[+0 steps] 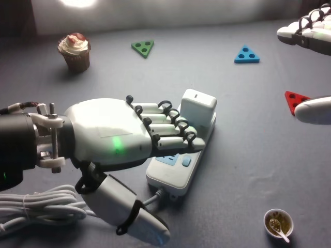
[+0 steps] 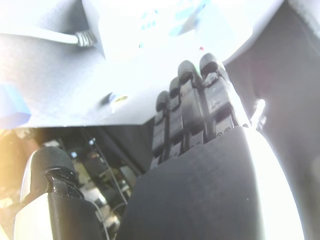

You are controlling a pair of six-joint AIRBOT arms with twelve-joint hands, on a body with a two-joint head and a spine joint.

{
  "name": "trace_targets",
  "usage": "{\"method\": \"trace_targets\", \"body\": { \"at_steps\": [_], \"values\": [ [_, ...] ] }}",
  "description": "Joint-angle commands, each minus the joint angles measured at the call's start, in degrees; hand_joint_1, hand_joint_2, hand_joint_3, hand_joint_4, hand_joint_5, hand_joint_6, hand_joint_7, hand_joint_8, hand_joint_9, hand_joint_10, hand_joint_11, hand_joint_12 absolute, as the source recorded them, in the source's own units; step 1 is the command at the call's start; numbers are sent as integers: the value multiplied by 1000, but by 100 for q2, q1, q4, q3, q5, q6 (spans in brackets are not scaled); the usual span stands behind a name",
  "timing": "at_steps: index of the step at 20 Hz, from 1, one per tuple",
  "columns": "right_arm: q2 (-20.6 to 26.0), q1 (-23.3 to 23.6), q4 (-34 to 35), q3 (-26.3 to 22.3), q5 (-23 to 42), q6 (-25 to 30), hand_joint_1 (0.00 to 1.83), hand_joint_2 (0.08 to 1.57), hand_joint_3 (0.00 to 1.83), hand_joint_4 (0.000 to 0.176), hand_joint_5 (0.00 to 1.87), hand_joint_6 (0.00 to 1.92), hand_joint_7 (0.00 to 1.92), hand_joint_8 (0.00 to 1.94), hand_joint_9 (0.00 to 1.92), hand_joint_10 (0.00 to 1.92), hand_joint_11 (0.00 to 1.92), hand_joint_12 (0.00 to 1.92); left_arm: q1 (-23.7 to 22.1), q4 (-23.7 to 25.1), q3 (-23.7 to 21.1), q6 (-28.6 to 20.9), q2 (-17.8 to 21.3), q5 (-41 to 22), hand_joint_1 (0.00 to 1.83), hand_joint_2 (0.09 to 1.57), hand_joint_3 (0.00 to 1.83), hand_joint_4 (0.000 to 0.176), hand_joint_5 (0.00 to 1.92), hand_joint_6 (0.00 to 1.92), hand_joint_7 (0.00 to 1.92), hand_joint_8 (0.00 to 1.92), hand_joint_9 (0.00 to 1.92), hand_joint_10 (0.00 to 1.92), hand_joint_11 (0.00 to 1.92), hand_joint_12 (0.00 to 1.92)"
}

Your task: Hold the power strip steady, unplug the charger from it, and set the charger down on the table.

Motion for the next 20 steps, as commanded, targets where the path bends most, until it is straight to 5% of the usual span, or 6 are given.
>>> {"method": "trace_targets", "body": {
  "at_steps": [1, 20],
  "values": [
    [76, 80, 106, 12, 664, 22, 0, 922, 0, 0, 123, 4, 150, 2, 137, 2, 63, 119, -61, -150, -4, -12, 7, -413, 0, 853, 20, 0, 34, 4, 66, 6, 57, 12, 30, 145],
    [47, 86, 108, 97, 694, 12, 0, 939, 3, 0, 97, 7, 137, 9, 136, 11, 97, 84, -65, 185, 18, 142, -344, 393, 0, 881, 7, 0, 52, 4, 81, 2, 77, 3, 70, 131]
  ]
}}
